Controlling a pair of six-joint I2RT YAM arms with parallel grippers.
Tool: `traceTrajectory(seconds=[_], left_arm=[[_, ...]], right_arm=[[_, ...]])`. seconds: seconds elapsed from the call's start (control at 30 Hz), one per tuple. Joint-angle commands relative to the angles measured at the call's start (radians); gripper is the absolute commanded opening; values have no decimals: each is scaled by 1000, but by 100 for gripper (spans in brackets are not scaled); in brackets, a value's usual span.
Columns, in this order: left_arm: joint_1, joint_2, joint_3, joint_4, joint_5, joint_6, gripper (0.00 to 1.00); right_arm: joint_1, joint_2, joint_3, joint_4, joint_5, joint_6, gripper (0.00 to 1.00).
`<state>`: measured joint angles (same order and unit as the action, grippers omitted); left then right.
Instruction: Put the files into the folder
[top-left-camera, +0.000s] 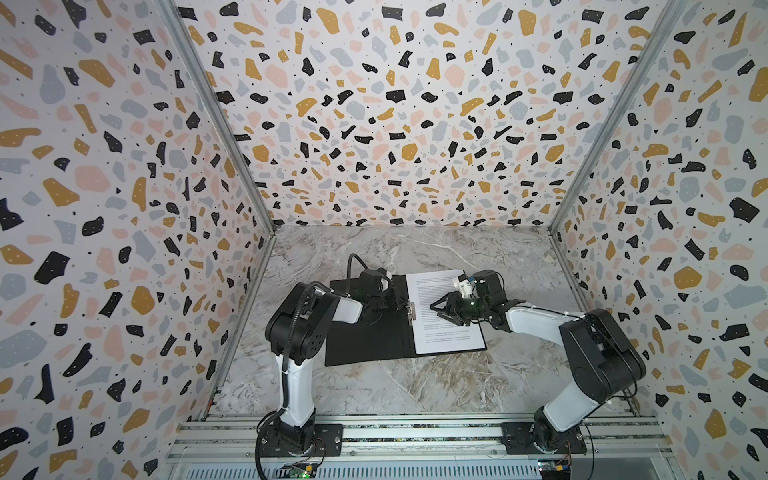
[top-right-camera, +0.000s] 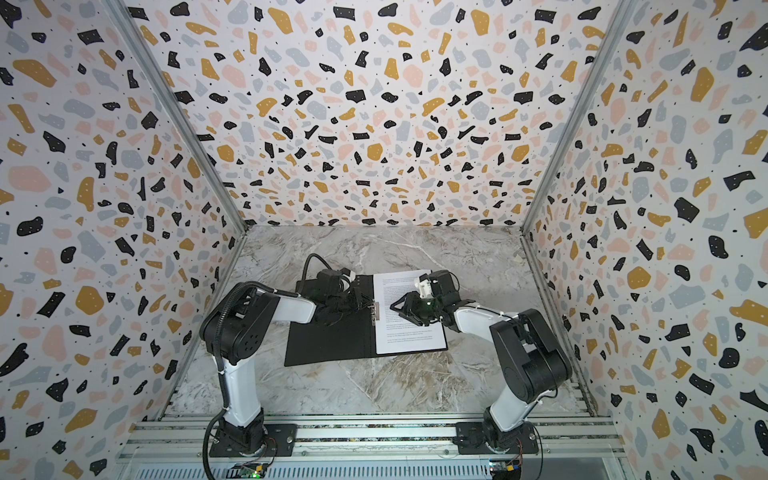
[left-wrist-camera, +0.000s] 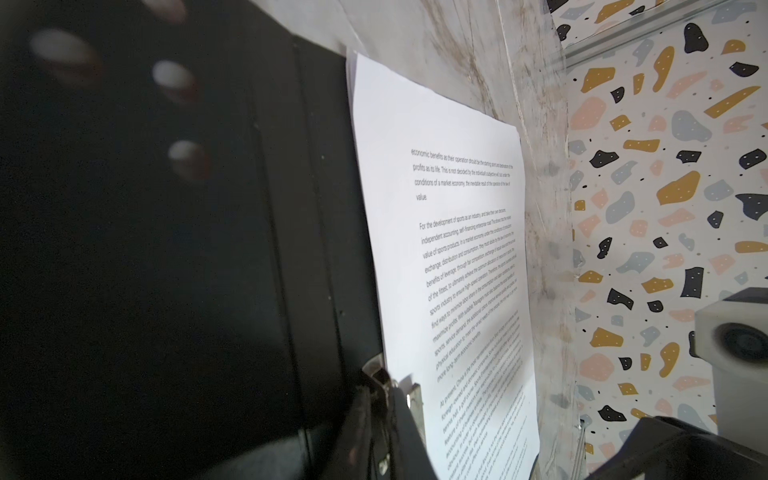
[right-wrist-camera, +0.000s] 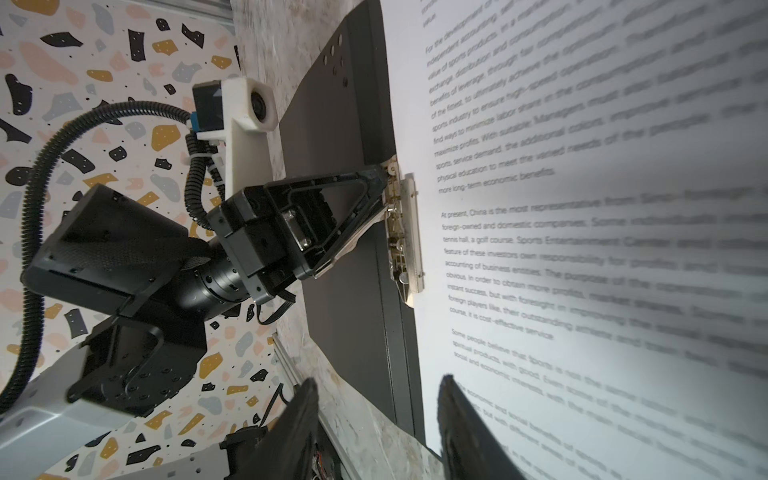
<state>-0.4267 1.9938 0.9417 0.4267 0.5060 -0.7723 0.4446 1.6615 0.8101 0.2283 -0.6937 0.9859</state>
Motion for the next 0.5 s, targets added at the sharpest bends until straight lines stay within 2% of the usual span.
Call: traceTrajectory(seconds=[0.0,0.47], left_arm=[[0,20,8,-36,-34,21,12],[0,22,-1,-19,-27,21,12]], right_arm=[[25,30,47,73,-30,85,45],[101,190,162,172,-37,199,38]])
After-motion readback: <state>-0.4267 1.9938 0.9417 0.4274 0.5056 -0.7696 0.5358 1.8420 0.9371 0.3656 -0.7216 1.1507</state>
